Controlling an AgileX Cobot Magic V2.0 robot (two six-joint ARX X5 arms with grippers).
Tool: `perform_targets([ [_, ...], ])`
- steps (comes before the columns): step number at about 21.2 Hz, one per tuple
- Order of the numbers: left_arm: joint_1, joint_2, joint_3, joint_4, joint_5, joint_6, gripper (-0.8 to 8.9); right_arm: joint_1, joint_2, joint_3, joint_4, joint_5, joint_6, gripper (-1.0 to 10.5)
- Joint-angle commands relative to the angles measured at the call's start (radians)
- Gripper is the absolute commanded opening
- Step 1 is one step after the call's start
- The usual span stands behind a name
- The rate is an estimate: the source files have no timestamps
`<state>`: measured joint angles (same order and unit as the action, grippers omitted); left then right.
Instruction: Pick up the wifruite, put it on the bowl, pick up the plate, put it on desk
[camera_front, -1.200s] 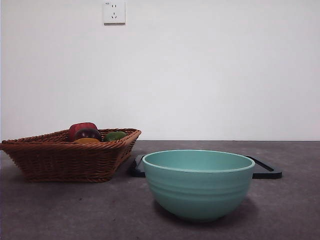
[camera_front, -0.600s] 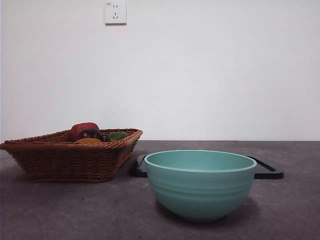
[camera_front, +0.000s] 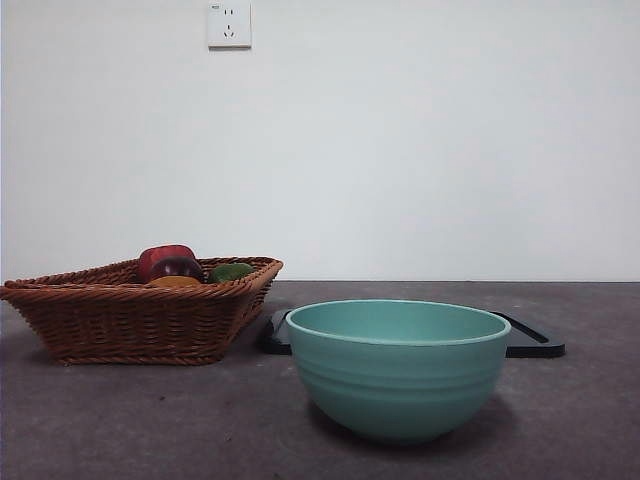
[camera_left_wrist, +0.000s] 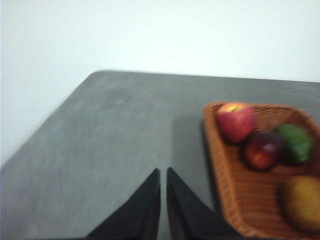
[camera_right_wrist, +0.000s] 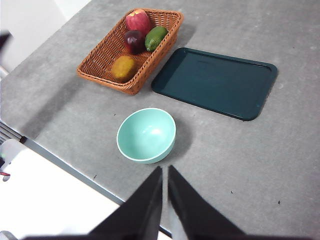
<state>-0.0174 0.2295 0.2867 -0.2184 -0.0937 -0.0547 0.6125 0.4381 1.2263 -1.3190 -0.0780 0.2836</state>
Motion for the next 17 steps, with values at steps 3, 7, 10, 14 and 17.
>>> perform_targets([
  [3,0.000,-0.093,-0.168,0.059,-0.039,-0.113,0.19,0.007,0.002,0.018,0.010,0.001,-0.009,0.1],
  [7,0.000,-0.158,-0.237,0.053,-0.039,-0.127,0.19,0.007,0.002,0.018,0.009,0.001,-0.009,0.1],
  [10,0.000,-0.207,-0.262,0.032,-0.039,-0.127,0.19,0.007,0.002,0.018,0.010,0.001,-0.009,0.1],
  [14,-0.001,-0.227,-0.273,0.031,-0.039,-0.124,0.19,0.007,0.002,0.018,0.009,0.001,-0.009,0.1],
  [17,-0.001,-0.227,-0.274,0.032,-0.039,-0.122,0.19,0.007,0.002,0.018,0.010,0.001,-0.009,0.1],
])
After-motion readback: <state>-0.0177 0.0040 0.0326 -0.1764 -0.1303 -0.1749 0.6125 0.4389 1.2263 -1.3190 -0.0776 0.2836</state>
